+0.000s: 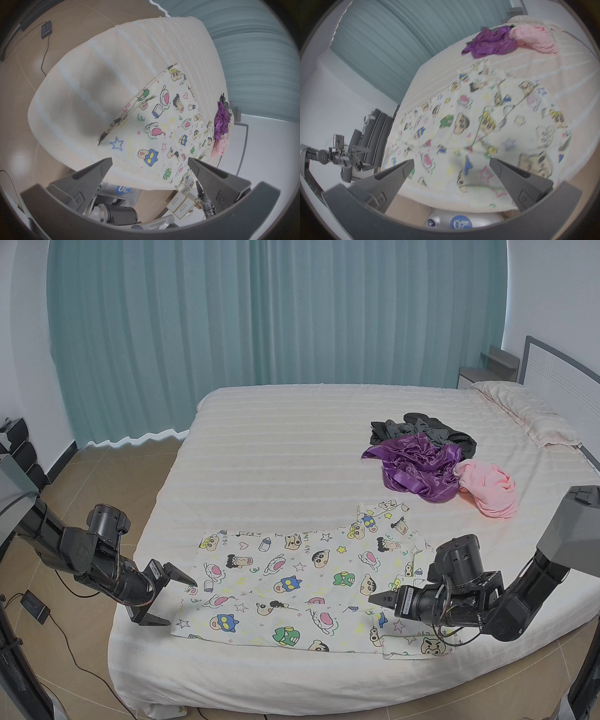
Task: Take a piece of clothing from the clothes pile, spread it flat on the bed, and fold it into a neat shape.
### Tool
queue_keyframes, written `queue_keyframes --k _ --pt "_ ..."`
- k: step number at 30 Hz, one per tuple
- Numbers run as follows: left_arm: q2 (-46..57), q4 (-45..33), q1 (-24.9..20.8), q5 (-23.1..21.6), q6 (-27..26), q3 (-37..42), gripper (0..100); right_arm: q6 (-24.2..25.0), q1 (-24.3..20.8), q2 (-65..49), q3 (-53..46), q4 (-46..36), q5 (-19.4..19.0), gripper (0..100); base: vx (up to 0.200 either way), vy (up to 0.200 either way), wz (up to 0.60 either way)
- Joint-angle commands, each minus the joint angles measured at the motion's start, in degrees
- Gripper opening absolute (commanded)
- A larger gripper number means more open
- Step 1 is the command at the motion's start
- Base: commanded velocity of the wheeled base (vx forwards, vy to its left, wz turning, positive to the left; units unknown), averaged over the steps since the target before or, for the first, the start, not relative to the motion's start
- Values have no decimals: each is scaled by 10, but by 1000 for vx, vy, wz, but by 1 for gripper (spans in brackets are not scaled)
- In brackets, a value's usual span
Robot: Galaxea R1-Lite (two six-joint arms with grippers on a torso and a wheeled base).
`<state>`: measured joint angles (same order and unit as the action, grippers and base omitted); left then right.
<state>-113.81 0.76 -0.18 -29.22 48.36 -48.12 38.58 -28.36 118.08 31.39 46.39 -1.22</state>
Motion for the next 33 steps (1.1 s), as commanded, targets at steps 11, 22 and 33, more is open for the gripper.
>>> queue_keyframes --k 11,22,33 --pt "1 1 -1 1 -4 4 100 -44 149 -25 -141 95 0 100 109 0 0" --pt "1 1 -1 2 -3 3 100 -43 194 31 -115 114 -19 100 0 0 0" --pt "3 1 0 1 2 3 100 -27 190 28 -119 141 -17 100 55 0 0"
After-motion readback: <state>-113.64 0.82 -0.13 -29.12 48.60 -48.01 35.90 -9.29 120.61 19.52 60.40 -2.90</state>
